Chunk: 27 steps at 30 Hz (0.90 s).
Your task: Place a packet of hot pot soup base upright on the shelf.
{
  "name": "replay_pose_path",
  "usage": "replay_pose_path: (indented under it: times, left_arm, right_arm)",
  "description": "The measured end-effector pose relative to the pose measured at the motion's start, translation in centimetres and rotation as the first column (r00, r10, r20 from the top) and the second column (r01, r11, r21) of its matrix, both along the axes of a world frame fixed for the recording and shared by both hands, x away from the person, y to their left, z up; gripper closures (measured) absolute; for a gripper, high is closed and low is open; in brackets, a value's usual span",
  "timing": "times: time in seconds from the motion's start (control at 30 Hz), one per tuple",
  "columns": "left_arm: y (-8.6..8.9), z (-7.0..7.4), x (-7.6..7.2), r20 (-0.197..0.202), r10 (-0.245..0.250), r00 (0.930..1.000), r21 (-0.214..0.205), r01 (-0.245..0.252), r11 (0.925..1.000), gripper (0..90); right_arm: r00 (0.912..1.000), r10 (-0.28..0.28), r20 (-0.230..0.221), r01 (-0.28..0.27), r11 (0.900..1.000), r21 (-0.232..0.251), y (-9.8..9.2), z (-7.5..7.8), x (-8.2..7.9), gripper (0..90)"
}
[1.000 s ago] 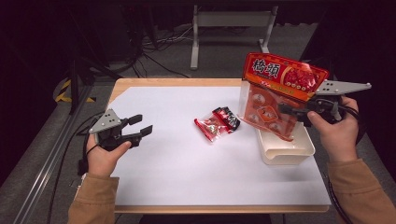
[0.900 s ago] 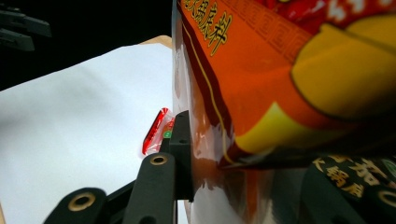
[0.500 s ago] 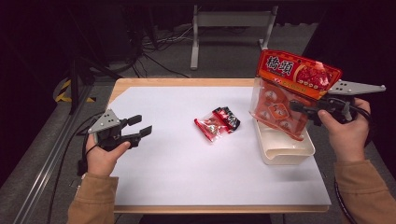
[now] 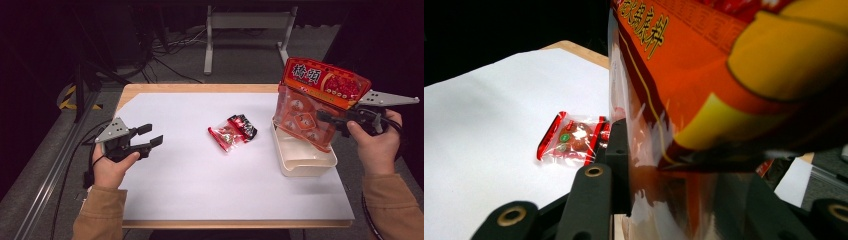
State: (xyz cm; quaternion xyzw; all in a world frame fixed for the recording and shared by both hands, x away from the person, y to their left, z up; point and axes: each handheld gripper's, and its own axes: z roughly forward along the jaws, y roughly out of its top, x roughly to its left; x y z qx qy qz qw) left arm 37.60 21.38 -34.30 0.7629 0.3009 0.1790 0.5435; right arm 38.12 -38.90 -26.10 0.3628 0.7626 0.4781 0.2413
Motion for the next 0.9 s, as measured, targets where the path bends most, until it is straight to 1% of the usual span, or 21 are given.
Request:
replay_pose_path:
  times: [0.07, 0.2, 0.23, 0.27, 0.33, 0.4, 0.5, 0.53, 0.57, 0.63, 0.67, 0.73, 0.9]
  left_arm:
    - [0.0, 0.0, 0.0, -0.001, -0.001, 1.0, 0.0, 0.001, 1.0, 41.4]
    - [0.0, 0.0, 0.0, -0.001, -0.001, 1.0, -0.001, 0.001, 1.0, 41.4]
    - [0.0, -0.1, -0.1, -0.01, 0.0, 1.0, -0.005, 0.0, 1.0, 41.4]
    - [0.0, -0.1, -0.1, -0.01, 0.0, 1.0, -0.005, 0.0, 1.0, 41.4]
    - [-0.1, -0.1, 0.0, -0.005, 0.0, 1.0, 0.002, 0.0, 1.0, 41.5]
    - [-0.1, -0.1, 0.0, -0.003, 0.0, 1.0, 0.002, 0.0, 1.0, 41.4]
    - [-0.1, -0.1, 0.0, -0.006, 0.0, 1.0, 0.001, 0.0, 1.0, 41.4]
    - [-0.1, -0.2, 0.0, -0.007, 0.0, 1.0, 0.002, 0.0, 1.0, 41.4]
    - [-0.1, -0.2, 0.0, -0.008, 0.0, 1.0, 0.001, 0.0, 1.0, 41.4]
    - [-0.1, -0.2, 0.0, -0.008, 0.0, 1.0, 0.003, 0.0, 1.0, 41.4]
    - [-0.2, -0.2, 0.0, -0.015, 0.0, 0.9999, -0.001, 0.0, 1.0, 41.4]
    - [-0.1, -0.2, 0.0, -0.011, -0.001, 0.9999, 0.003, 0.001, 1.0, 41.4]
    - [-0.2, -0.3, 0.0, -0.018, 0.0, 0.9998, -0.003, 0.0, 1.0, 41.3]
  right_arm:
    - [1.0, 0.0, 0.0, 0.0, 1.0, 0.005, -0.2, -0.3, 0.1, 70.3]
    - [1.0, -0.007, 0.001, 0.007, 0.9999, -0.008, -0.5, -0.9, 0.1, 70.3]
    - [1.0, -0.007, 0.0, 0.007, 1.0, -0.005, -0.6, -1.0, 0.1, 70.3]
    - [1.0, -0.007, 0.0, 0.007, 1.0, -0.005, -0.6, -1.0, 0.1, 70.3]
    - [1.0, -0.008, 0.001, 0.008, 1.0, -0.005, -0.9, -1.7, 0.2, 70.2]
    - [1.0, -0.008, -0.001, 0.008, 1.0, -0.005, -0.9, -1.8, 0.2, 70.3]
    - [0.9999, -0.013, -0.006, 0.013, 0.9999, -0.005, -1.2, -2.6, 0.5, 70.2]
    - [0.9999, -0.012, -0.008, 0.012, 0.9999, 0.0, -1.3, -2.8, 0.5, 70.2]
    - [1.0, -0.003, -0.003, 0.003, 1.0, 0.002, -1.4, -3.3, 0.7, 70.3]
    - [1.0, -0.001, 0.0, 0.001, 1.0, 0.003, -1.4, -3.5, 0.7, 70.3]
    - [1.0, -0.002, -0.007, 0.003, 1.0, 0.004, -1.5, -3.8, 0.8, 70.2]
    - [0.9999, -0.005, -0.013, 0.005, 1.0, 0.004, -1.5, -4.3, 1.0, 70.2]
    - [0.9998, -0.007, -0.017, 0.008, 0.9997, 0.022, -1.9, -4.8, 1.0, 70.2]
